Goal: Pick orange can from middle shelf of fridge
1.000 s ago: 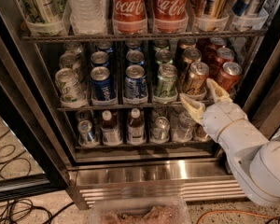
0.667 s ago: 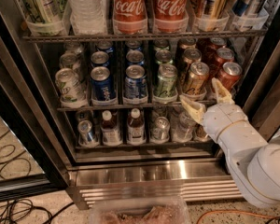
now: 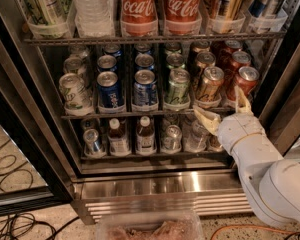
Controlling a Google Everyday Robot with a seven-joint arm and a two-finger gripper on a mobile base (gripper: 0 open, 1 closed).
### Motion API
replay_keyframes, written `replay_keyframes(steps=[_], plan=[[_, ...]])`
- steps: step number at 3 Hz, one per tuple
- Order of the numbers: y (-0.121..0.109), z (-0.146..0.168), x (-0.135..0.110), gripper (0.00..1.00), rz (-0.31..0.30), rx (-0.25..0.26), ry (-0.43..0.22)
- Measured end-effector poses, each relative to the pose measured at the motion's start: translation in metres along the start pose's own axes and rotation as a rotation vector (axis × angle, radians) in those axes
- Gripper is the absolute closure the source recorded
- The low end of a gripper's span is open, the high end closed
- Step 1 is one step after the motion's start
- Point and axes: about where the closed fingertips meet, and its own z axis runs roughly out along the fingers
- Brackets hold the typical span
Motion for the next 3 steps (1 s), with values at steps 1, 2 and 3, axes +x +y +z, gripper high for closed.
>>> replay_keyframes(steps=[1, 2, 3], plan=[[-0.002, 0.004, 0.007, 0.28, 0.03, 0.023, 0.011], [-0.002, 0.01, 0.009, 0.3, 0.051, 0.031, 0.007], [0.0, 0.017, 0.008, 0.35, 0.063, 0.03, -0.005]])
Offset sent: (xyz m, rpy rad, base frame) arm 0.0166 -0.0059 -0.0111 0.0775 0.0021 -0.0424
